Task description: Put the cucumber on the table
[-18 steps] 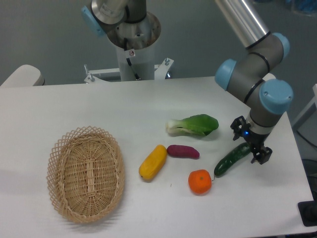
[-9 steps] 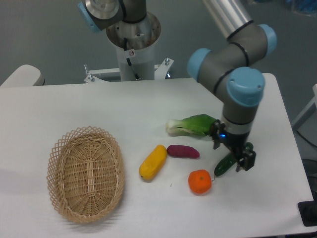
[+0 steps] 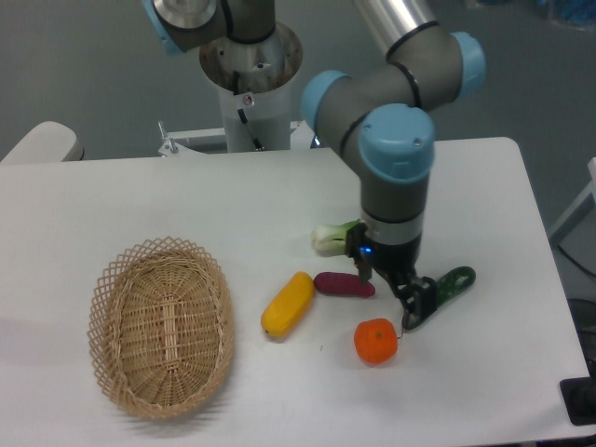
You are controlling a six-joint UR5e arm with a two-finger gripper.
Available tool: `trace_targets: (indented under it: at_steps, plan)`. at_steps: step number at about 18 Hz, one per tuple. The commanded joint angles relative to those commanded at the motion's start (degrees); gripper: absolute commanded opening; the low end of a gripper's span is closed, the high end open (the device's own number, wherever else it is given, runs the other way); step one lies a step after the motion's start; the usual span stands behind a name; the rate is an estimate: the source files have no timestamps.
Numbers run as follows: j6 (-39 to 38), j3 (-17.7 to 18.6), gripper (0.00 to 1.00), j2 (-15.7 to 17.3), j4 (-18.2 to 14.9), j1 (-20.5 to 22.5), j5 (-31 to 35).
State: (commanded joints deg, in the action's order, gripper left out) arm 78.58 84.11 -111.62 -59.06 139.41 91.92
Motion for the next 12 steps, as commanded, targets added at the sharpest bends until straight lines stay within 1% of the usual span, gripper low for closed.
trace_targets:
  at_steps: [3,6,12]
  plan:
    - [-4.13,-0.18,1.0,0.0,0.0,-2.12,1.33]
    - [-4.4,-0.09,1.0,-0.09,-0.27,-2.82,1.33]
    - [-3.96,-0.18,1.0,0.0,0.0,-2.74,1.07]
